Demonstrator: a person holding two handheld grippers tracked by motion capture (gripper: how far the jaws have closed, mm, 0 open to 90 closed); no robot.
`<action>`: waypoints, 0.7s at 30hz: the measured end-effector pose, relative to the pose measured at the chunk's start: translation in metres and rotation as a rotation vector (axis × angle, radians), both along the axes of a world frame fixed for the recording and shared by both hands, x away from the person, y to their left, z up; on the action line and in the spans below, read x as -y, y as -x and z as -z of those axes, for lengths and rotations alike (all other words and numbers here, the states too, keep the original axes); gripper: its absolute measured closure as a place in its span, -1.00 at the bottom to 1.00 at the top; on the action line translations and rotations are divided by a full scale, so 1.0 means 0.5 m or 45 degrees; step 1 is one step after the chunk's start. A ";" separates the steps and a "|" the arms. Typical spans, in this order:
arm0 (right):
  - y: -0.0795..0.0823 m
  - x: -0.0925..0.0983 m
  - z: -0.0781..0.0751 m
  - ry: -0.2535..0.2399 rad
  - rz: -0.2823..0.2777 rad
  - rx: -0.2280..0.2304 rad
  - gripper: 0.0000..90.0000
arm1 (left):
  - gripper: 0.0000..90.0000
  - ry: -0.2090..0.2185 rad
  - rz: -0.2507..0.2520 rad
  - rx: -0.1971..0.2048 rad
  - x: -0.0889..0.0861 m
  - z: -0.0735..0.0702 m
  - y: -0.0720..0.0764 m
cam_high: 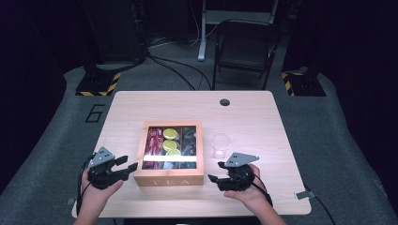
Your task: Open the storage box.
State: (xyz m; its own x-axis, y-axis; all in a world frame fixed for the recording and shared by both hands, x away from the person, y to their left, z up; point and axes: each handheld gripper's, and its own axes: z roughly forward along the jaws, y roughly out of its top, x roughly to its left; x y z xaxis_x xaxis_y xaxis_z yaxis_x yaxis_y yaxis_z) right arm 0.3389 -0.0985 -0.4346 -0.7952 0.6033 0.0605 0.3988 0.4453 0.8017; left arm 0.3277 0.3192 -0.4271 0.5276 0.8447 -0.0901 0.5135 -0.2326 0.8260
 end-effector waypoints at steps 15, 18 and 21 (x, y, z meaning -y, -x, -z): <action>0.012 -0.018 0.019 0.025 -0.023 0.053 0.46 | -0.08 -0.031 0.056 0.050 0.014 0.003 0.017; 0.012 -0.016 0.025 0.029 -0.037 0.050 0.65 | 0.04 -0.004 0.076 0.058 0.012 0.013 0.023; 0.014 -0.017 0.033 0.019 -0.060 0.049 0.80 | 0.06 0.021 0.051 0.060 0.004 0.029 0.024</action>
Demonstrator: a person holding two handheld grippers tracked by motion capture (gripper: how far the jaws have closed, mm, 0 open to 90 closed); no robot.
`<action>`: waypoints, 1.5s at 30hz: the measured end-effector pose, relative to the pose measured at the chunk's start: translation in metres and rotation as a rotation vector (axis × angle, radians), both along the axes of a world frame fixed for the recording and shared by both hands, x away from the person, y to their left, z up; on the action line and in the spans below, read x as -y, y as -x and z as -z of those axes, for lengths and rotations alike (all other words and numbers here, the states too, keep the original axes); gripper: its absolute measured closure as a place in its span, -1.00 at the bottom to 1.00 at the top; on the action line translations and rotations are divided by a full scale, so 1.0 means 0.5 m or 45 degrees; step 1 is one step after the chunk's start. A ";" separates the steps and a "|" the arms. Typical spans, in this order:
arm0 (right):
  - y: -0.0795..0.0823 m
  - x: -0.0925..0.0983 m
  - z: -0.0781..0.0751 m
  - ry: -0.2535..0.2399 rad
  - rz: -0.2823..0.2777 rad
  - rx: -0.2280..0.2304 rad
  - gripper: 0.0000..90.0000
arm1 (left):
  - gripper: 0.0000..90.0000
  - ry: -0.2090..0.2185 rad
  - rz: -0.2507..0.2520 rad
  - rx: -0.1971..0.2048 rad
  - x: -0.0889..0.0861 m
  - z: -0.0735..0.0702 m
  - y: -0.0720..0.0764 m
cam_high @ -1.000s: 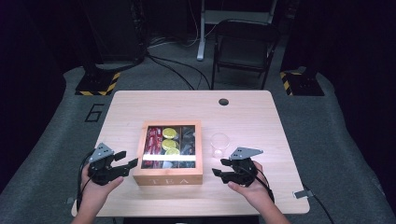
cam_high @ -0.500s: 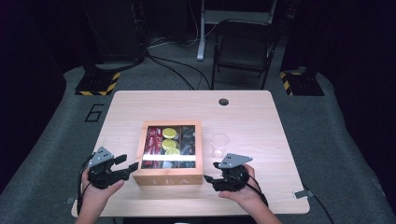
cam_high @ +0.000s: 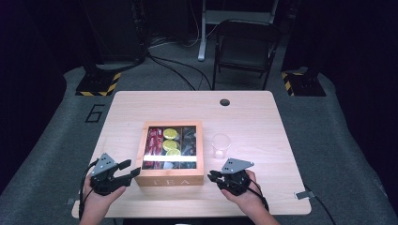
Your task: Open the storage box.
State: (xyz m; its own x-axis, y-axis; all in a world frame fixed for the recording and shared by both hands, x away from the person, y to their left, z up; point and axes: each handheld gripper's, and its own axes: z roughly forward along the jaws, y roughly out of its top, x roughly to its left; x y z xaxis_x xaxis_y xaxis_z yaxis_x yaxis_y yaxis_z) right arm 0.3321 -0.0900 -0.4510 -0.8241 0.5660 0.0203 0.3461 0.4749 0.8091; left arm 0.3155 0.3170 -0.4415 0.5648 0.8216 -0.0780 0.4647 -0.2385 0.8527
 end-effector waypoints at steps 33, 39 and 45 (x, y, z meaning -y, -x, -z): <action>-0.020 -0.027 0.036 0.028 -0.058 -0.080 0.94 | 0.08 -0.010 -0.121 -0.019 -0.044 0.028 0.020; -0.017 -0.032 0.039 0.045 -0.048 -0.075 0.95 | 0.08 -0.012 -0.119 -0.020 -0.044 0.028 0.021; -0.019 -0.031 0.039 0.042 -0.055 -0.066 0.95 | 0.08 -0.019 -0.110 -0.019 -0.042 0.029 0.020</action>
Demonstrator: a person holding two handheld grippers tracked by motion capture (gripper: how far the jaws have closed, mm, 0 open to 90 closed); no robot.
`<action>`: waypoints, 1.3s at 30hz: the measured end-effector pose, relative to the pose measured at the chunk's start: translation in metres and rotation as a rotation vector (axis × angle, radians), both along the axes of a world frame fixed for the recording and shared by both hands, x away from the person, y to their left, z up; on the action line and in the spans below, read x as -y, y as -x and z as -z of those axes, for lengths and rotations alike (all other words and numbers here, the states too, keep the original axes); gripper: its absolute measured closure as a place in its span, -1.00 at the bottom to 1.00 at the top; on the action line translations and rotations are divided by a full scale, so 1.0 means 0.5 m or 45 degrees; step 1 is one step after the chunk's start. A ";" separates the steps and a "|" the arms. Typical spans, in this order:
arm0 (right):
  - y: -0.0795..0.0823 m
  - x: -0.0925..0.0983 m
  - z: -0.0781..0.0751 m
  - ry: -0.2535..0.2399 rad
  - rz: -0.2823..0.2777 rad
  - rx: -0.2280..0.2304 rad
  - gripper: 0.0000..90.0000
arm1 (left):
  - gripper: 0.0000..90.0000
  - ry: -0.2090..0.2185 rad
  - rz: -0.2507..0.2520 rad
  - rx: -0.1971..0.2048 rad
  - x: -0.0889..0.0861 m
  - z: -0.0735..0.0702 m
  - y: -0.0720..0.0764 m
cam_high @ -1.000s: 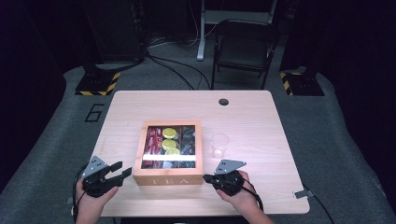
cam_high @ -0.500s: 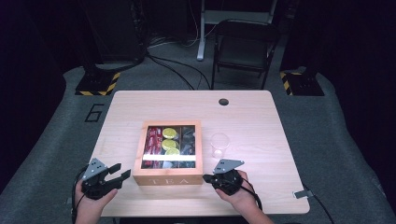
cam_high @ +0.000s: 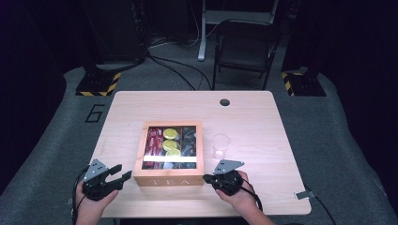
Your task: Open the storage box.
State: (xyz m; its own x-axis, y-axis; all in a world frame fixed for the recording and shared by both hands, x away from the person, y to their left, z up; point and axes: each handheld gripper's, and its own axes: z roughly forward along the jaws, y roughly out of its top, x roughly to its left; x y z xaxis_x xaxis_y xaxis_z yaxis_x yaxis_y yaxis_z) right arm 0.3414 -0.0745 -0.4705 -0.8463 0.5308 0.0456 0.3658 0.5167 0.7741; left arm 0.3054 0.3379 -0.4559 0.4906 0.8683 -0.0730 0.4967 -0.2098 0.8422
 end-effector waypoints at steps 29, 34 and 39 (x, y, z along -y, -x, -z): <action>-0.036 -0.028 -0.069 -0.117 0.029 -0.041 0.96 | 0.12 -0.006 0.060 0.043 0.018 -0.012 0.006; -0.038 -0.029 -0.074 -0.119 0.027 -0.031 0.96 | 0.09 -0.015 0.073 0.059 0.037 -0.024 -0.004; -0.040 -0.027 -0.078 -0.117 0.020 -0.032 0.96 | 0.06 -0.023 0.072 0.055 0.049 -0.042 -0.017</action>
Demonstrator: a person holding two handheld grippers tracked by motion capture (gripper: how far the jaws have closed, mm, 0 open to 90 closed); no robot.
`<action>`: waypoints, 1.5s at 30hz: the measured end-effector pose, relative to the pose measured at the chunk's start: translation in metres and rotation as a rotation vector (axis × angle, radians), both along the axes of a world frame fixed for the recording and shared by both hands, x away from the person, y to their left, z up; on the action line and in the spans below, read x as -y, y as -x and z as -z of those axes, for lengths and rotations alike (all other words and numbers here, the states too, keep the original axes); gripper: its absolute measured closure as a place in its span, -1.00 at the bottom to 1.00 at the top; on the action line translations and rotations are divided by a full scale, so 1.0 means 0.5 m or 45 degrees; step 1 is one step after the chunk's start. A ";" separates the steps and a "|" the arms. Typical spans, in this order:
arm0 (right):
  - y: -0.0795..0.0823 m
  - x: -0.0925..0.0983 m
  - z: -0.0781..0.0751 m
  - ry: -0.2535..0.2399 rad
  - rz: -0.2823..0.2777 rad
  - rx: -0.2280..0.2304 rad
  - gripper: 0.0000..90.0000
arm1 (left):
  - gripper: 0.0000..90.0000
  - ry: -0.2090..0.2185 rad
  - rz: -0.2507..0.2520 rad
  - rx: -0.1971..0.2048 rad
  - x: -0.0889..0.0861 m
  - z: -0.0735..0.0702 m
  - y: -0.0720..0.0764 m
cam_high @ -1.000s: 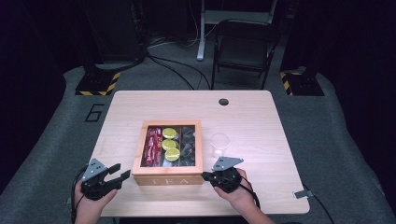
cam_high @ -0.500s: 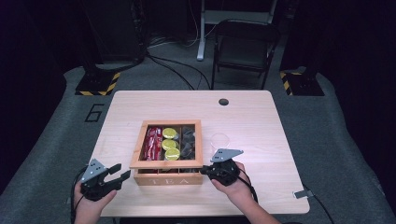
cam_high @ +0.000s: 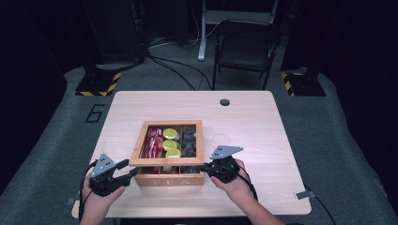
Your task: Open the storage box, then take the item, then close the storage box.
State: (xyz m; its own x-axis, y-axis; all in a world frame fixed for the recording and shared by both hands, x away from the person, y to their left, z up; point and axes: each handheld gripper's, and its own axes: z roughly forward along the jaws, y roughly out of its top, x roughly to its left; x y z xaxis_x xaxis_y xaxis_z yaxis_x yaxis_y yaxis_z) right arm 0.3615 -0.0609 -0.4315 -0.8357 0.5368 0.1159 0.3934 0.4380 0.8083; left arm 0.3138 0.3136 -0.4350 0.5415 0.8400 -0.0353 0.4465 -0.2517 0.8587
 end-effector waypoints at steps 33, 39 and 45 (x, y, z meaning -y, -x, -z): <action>-0.052 0.002 -0.072 -0.021 0.130 0.205 0.20 | 0.03 -0.052 -0.011 0.123 0.021 -0.090 -0.054; -0.065 -0.002 -0.090 -0.013 0.130 0.227 0.20 | 0.03 -0.035 -0.017 0.129 0.022 -0.103 -0.066; -0.074 -0.003 -0.101 -0.022 0.131 0.233 0.23 | 0.03 -0.039 -0.040 0.127 0.027 -0.111 -0.083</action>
